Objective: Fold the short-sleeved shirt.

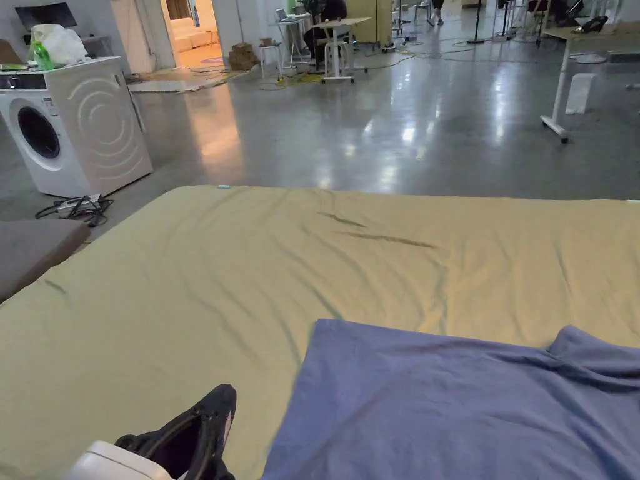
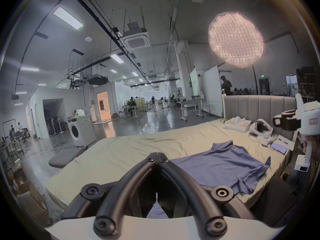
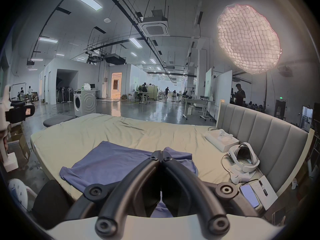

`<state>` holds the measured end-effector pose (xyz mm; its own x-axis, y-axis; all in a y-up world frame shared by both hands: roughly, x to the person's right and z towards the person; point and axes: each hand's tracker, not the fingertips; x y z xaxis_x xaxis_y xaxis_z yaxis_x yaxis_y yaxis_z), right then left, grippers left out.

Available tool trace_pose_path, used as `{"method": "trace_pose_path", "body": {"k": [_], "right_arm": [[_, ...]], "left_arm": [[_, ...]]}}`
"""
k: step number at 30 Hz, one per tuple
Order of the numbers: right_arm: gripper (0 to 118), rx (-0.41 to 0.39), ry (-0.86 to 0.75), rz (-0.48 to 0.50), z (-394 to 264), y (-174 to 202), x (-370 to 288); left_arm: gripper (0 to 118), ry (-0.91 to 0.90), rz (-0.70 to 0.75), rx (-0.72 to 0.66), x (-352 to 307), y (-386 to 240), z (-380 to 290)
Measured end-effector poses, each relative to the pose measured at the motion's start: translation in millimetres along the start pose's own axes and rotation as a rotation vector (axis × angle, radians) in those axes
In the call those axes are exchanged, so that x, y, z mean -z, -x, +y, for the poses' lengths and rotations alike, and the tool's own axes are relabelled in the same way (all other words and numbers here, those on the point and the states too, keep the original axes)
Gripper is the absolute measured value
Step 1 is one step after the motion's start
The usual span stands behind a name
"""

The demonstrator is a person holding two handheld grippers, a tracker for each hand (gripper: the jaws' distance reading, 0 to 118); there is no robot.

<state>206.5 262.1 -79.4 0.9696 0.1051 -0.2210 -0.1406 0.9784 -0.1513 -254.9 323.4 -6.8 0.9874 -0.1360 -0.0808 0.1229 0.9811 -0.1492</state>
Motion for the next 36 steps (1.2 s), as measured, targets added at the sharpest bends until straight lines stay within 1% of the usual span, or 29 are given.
{"method": "trace_pose_path", "body": {"k": [2,5,6,7,10,11,12,13,14,15,16,18,23,27,30,32,33,34,35,36], "right_arm": [[0,-0.004,0.012,0.007,-2.4,1.6,0.6],[0,-0.001,0.032,0.014,-7.7,3.8,-0.8],[0,0.006,0.045,0.024,-10.1,3.9,-0.4],[0,0.013,0.055,0.028,-12.9,4.2,-0.3],[0,0.035,0.093,0.041,-20.2,4.8,3.9],[0,0.039,0.104,0.041,-22.3,5.1,4.4],[0,0.044,0.115,0.044,-24.3,4.9,4.9],[0,0.052,0.128,0.050,-26.1,4.1,5.5],[0,0.063,0.141,0.056,-28.5,3.1,6.1],[0,0.075,0.149,0.059,-31.2,2.9,6.3],[0,0.086,0.164,0.061,-33.9,1.9,7.1],[0,0.103,0.201,0.062,-39.6,-0.6,10.2],[0,0.120,0.248,0.042,-47.0,-3.7,14.6],[0,0.117,0.277,0.029,-49.5,-5.2,15.2],[0,0.104,0.294,0.021,-51.6,-5.6,15.4],[0,0.100,0.303,0.019,-53.5,-4.9,14.5],[0,0.100,0.306,0.018,-54.5,-4.7,14.2],[0,0.103,0.309,0.018,-55.4,-4.6,14.0],[0,0.109,0.312,0.017,-57.1,-4.5,13.2],[0,0.117,0.314,0.019,-58.5,-4.8,12.8]], "left_arm": [[0,0.016,0.017,0.000,0.6,1.6,-7.7],[0,0.040,0.062,0.139,-3.0,-6.6,-9.4],[0,0.076,0.067,0.152,0.0,-7.4,-11.7],[0,0.114,0.061,0.130,5.6,-4.5,-15.8],[1,0.203,-0.005,-0.011,29.0,19.0,-41.4],[3,0.235,-0.017,-0.045,38.1,25.9,-52.7],[8,0.291,-0.022,-0.079,51.1,34.4,-64.1],[32,0.349,-0.032,-0.109,61.5,40.8,-76.1],[58,0.367,-0.034,-0.131,69.7,47.3,-89.1],[77,0.410,-0.048,-0.159,81.6,53.6,-103.6],[87,0.446,-0.074,-0.183,93.5,58.0,-116.4],[87,0.512,-0.114,-0.226,116.0,67.5,-146.1],[87,0.680,-0.116,-0.279,163.7,80.8,-208.9],[87,0.775,-0.127,-0.237,190.8,78.3,-238.7],[85,0.789,-0.139,-0.197,198.0,73.5,-244.3],[74,0.790,-0.144,-0.181,196.9,70.0,-242.0],[65,0.776,-0.148,-0.167,195.0,68.3,-239.1],[49,0.773,-0.174,-0.174,195.0,65.9,-238.8],[36,0.774,-0.181,-0.163,194.4,62.1,-237.2],[20,0.767,-0.184,-0.138,192.8,57.1,-233.8]]}}
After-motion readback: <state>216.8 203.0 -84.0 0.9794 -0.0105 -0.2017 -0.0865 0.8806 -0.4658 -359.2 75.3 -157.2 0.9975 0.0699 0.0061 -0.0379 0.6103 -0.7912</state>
